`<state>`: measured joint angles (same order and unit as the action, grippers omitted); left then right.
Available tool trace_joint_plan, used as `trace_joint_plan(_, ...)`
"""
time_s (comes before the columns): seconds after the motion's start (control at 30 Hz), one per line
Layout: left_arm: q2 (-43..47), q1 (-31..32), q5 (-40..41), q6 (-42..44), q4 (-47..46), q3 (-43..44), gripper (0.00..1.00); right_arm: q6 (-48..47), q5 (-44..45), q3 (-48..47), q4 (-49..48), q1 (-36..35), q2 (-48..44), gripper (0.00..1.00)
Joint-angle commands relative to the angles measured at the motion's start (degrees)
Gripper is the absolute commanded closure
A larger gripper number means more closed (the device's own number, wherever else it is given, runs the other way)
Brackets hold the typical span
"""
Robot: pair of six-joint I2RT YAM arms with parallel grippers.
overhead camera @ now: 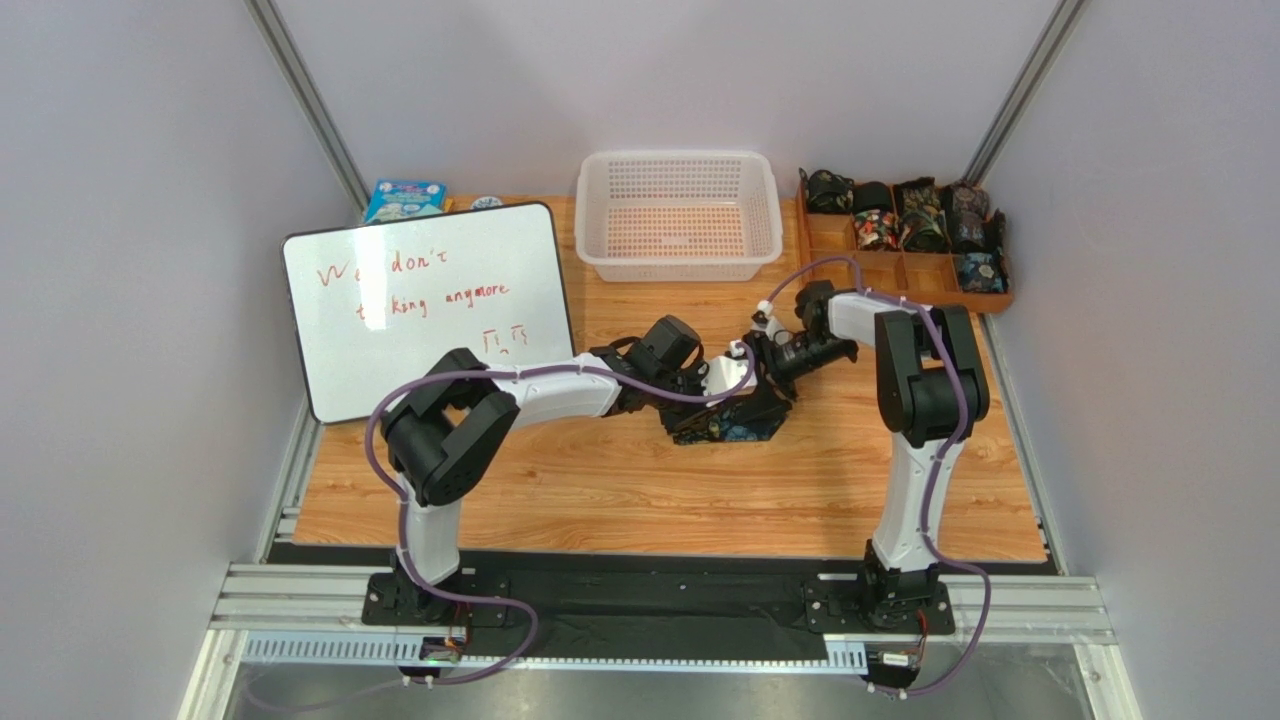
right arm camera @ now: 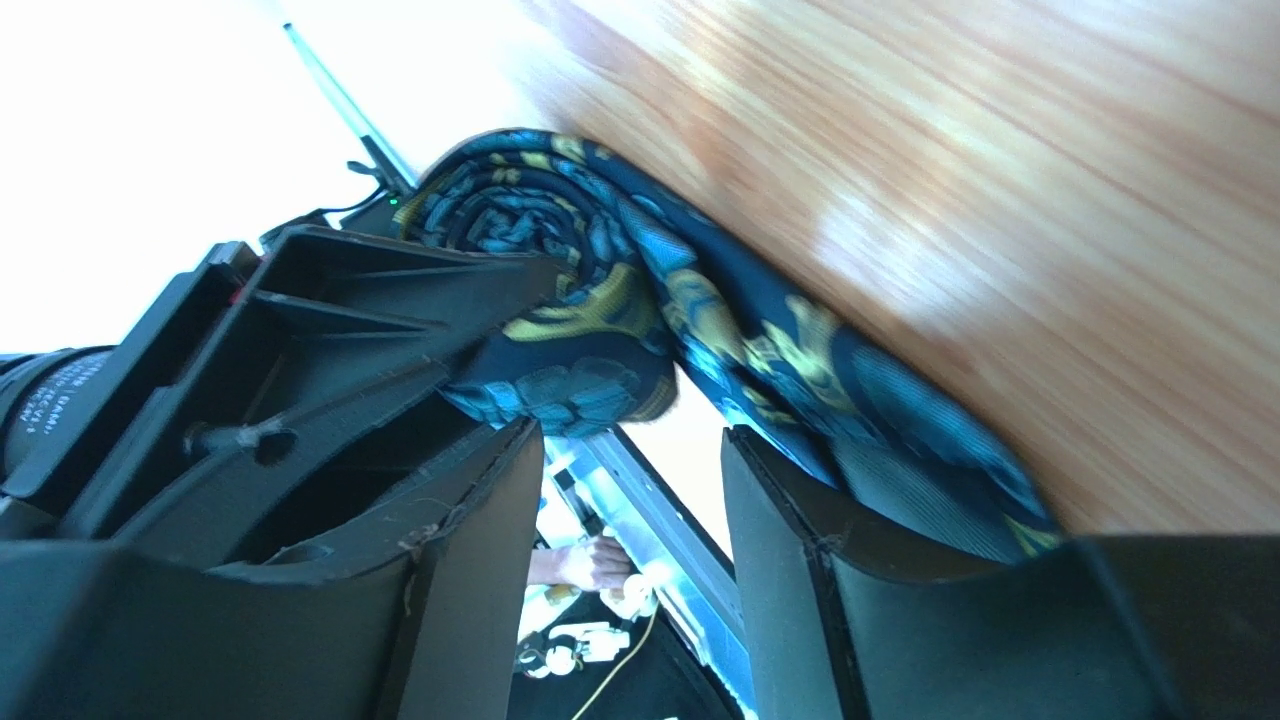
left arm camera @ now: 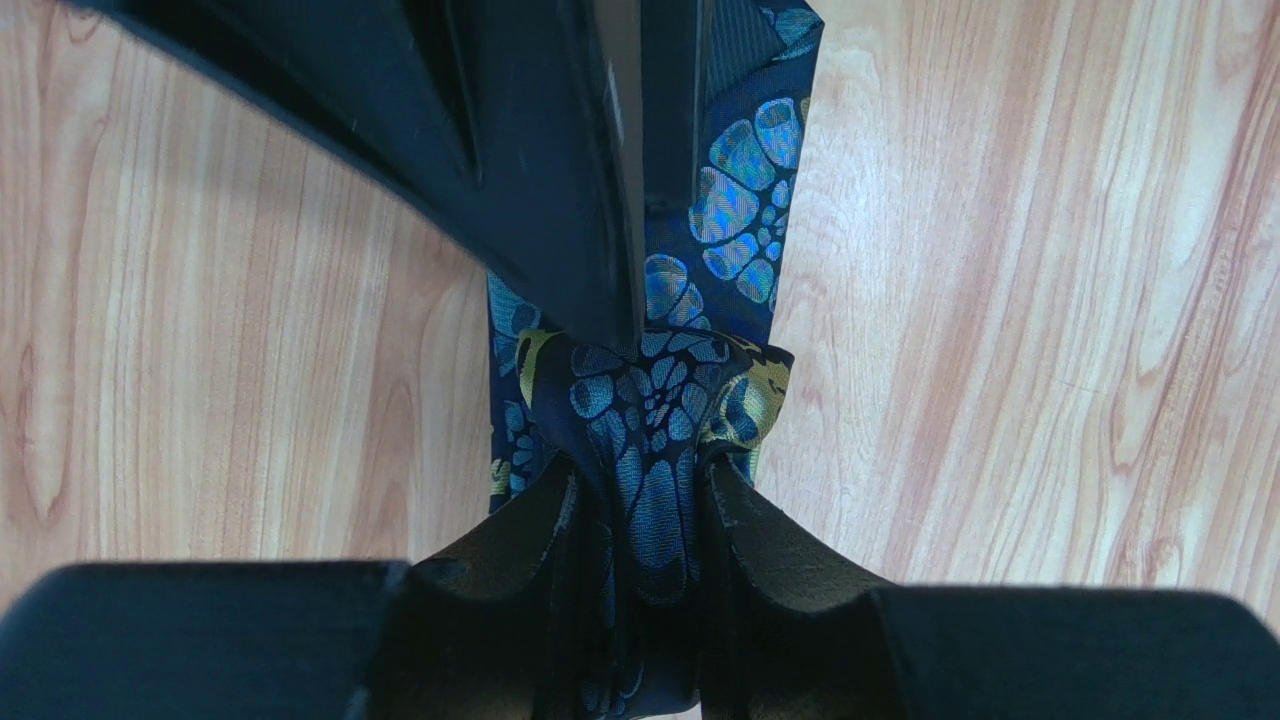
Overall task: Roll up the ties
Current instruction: Roll the tie at the center of the board.
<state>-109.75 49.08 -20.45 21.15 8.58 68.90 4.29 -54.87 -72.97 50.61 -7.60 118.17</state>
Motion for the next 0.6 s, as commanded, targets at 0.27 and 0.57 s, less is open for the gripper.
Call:
trace_joint_plan(0.27, -3.71, -0.3, -0.73, 0.91, 7.33, 0.09, 0.77, 4.05, -4.72, 2.04, -10.35, -4.62, -1.27, 0.46)
trace_joint_plan(0.57, -2.05, -0.74, -2.75, 0.12, 7.77, 0.53, 0.62, 2.65, 1.87, 2.39, -8.51, -5.06, 1.27, 1.0)
